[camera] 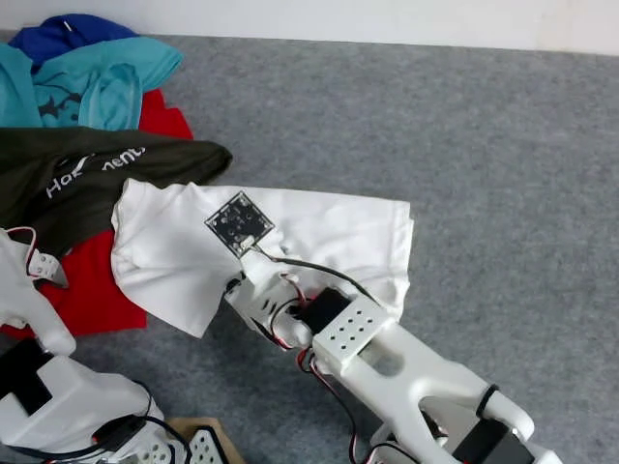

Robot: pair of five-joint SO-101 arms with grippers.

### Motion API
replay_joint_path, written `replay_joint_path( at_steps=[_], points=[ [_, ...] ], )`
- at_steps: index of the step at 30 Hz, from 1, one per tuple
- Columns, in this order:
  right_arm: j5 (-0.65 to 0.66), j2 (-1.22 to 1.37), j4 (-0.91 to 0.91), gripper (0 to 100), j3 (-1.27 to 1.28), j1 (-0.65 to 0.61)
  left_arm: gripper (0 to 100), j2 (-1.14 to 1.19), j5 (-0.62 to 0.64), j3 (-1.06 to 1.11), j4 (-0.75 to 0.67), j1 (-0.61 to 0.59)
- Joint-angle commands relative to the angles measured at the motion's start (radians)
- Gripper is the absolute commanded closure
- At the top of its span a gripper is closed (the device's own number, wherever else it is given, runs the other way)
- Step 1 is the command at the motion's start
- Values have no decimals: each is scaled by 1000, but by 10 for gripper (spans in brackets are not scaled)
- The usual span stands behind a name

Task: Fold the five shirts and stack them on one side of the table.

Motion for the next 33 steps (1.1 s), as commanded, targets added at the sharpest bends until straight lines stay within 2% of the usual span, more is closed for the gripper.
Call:
replay_joint_path(
  at_steps=[1,6,12,17,22,25,29,33],
  points=[
    [12,18,-33,880,-18,-4,818,-31,3,-4,-9,21],
    [14,130,-111,874,-73,22,818,-31,3,-1,-9,21],
    [14,252,-94,969,-174,73,818,-31,3,2,-9,18],
    [14,97,-5,991,-171,84,818,-31,2,2,-11,19],
    [17,-110,19,971,-27,111,818,-31,2,2,-9,18],
    [61,-225,101,919,90,33,818,-31,2,2,-9,13],
    [57,-321,94,943,246,-142,818,-31,2,2,-9,13],
    [57,-271,-1,992,271,-166,818,-33,3,2,-9,13]
  ],
)
